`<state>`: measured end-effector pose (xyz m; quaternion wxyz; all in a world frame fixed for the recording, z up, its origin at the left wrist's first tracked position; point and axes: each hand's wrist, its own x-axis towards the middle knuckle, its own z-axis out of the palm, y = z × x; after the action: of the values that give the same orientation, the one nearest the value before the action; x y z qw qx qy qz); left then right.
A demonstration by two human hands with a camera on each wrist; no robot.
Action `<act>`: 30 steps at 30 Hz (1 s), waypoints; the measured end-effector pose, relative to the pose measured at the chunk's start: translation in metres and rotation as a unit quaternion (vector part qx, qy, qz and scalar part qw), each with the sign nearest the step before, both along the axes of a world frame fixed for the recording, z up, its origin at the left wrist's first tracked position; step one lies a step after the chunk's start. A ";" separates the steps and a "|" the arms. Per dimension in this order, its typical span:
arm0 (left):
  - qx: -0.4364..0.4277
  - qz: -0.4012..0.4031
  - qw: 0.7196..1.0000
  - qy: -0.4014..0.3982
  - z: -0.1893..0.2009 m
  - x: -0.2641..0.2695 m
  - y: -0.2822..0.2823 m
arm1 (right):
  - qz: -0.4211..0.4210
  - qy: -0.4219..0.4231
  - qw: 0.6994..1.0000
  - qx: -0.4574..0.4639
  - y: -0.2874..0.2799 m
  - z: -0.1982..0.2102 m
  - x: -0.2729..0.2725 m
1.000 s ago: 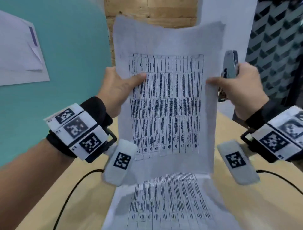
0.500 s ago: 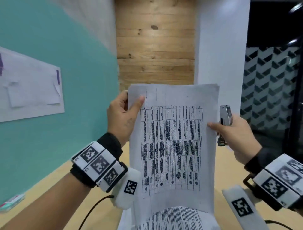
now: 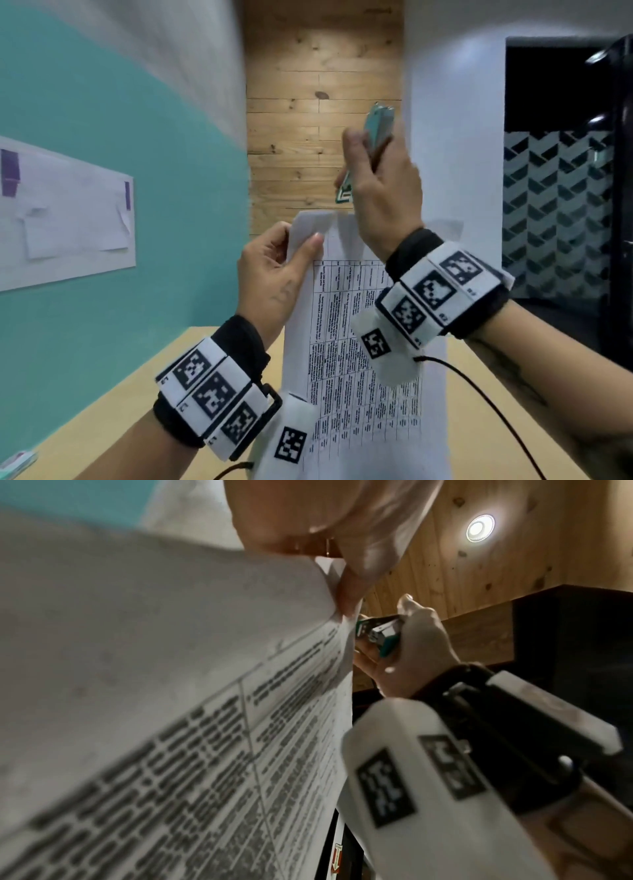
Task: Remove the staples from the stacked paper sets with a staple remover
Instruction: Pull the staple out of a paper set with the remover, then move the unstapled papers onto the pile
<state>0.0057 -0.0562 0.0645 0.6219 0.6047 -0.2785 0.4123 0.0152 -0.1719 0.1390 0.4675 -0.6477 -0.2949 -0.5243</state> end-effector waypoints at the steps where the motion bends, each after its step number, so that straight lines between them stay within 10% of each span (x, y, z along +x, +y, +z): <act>1: 0.002 0.001 1.000 -0.001 0.001 -0.001 -0.001 | -0.022 -0.006 1.000 -0.016 0.003 -0.001 0.004; 24: 0.026 0.058 0.997 -0.033 0.000 0.009 0.008 | -0.047 0.000 0.996 -0.080 0.028 -0.013 0.023; 30: 0.010 0.033 0.998 0.045 0.009 0.016 0.037 | 0.131 0.005 0.982 0.139 -0.020 0.007 0.004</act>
<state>0.0213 -0.0195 0.0738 0.6133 0.6382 -0.2340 0.4022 0.0195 -0.1914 0.1461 0.6187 -0.5350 -0.2991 -0.4915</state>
